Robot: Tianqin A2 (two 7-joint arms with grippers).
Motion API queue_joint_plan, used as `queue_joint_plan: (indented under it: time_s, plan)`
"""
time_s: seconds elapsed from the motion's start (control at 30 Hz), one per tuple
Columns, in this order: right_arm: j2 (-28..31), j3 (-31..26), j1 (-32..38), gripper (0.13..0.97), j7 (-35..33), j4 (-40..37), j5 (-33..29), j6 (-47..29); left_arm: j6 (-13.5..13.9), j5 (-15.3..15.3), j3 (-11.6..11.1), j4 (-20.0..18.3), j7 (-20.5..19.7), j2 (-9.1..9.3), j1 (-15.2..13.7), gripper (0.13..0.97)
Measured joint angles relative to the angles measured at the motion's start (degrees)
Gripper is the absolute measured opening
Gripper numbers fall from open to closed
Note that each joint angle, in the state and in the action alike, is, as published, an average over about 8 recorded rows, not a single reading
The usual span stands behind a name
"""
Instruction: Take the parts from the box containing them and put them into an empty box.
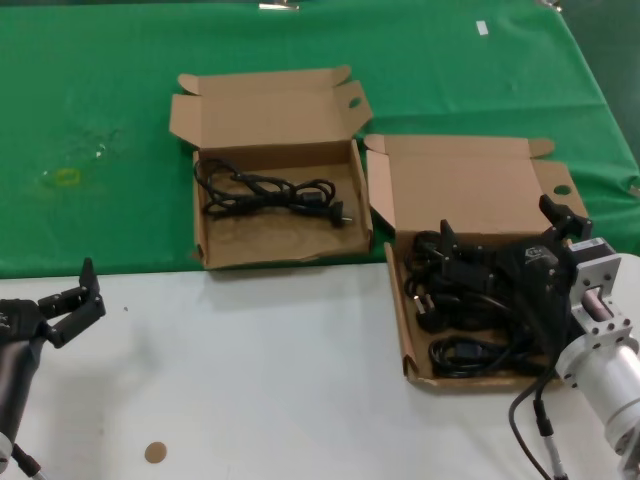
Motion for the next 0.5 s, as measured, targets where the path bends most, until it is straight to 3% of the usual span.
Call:
queue_joint_plan:
  time_s: [0.5]
  plan:
    - [0.0, 0.0, 0.0, 0.966, 0.0, 0.0, 0.0, 0.0, 0.0, 0.0, 0.0, 0.0, 0.0, 0.0, 0.0, 0.966]
